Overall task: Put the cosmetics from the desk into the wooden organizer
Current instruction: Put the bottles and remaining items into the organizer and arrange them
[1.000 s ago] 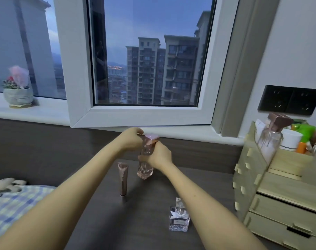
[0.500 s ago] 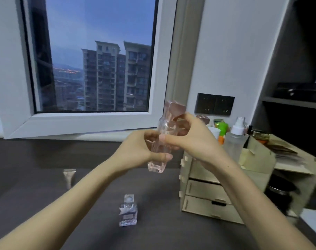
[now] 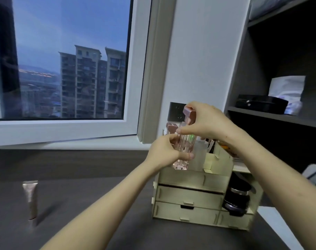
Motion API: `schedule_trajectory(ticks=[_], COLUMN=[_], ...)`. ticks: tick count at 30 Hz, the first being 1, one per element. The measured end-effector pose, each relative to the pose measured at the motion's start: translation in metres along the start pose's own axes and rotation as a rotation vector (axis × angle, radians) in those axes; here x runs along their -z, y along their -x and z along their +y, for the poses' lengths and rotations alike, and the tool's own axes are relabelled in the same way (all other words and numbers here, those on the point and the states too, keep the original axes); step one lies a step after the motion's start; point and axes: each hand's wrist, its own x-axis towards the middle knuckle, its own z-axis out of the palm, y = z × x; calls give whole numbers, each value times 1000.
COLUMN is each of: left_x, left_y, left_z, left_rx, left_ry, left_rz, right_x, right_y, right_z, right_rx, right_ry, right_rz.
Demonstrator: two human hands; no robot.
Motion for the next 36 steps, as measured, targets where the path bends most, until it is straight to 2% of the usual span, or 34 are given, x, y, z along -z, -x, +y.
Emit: schedule_trajectory(ticks=[5, 9, 16, 21, 29, 36], left_x=[-7, -12, -16, -18, -28, -33], left_y=[-18, -24, -25, -27, -37, -42], left_z=[-11, -12, -26, -35, -44, -47], left_rx=[35, -26, -103, -97, -76, -72], left_ry=[-32, -264, -332, -475, -569, -543], left_rz=[1, 62, 128, 151, 137, 167], right_x=[-14, -28, -53, -69, -73, -70], right_y=[-17, -24, -34, -52, -79, -82], right_z=[6, 7, 12, 16, 16, 22], right_rx=[-65, -60, -75, -90, -181, -116], right_ry=[-72, 7, 52, 144, 250, 433], right_rz=[16, 43, 31, 35, -169, -156])
